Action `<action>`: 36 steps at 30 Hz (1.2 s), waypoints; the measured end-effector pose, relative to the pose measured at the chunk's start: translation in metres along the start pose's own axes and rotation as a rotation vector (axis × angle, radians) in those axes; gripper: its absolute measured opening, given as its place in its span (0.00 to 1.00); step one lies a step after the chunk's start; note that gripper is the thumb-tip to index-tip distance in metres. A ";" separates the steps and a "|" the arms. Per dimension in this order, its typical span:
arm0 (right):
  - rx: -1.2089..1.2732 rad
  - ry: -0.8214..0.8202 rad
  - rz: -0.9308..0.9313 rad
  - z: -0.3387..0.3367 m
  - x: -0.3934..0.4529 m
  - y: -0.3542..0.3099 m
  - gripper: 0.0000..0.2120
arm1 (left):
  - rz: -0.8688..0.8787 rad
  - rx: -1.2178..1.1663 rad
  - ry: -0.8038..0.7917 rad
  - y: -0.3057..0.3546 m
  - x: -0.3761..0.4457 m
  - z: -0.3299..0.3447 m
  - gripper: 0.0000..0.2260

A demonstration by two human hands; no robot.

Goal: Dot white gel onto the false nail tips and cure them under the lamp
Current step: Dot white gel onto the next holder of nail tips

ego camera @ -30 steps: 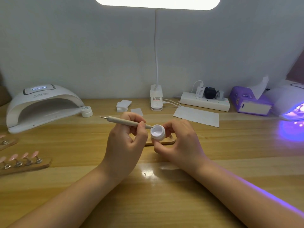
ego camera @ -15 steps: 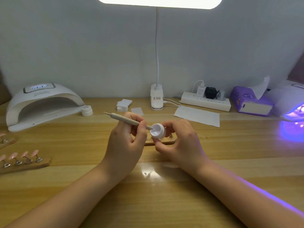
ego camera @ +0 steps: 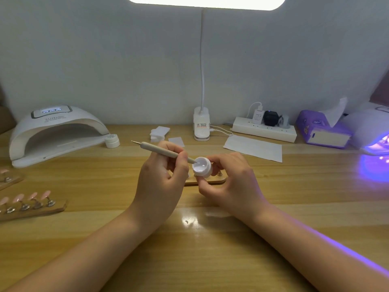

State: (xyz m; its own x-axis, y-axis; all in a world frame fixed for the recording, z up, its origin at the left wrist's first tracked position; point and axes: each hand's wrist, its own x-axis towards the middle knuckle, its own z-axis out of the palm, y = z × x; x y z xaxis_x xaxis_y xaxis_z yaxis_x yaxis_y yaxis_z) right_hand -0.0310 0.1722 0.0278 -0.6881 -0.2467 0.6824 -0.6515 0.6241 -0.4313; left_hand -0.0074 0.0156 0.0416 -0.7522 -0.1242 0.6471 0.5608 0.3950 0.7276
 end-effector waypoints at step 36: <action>-0.054 -0.058 -0.007 -0.034 0.025 -0.029 0.15 | 0.030 0.095 0.017 0.039 0.027 -0.024 0.08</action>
State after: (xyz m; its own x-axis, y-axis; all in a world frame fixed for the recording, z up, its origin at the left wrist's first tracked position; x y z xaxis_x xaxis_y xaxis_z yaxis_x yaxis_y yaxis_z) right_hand -0.0184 0.1732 0.0780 -0.7020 -0.2927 0.6493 -0.6393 0.6608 -0.3933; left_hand 0.0025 0.0057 0.0934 -0.7288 -0.1264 0.6729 0.5473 0.4831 0.6835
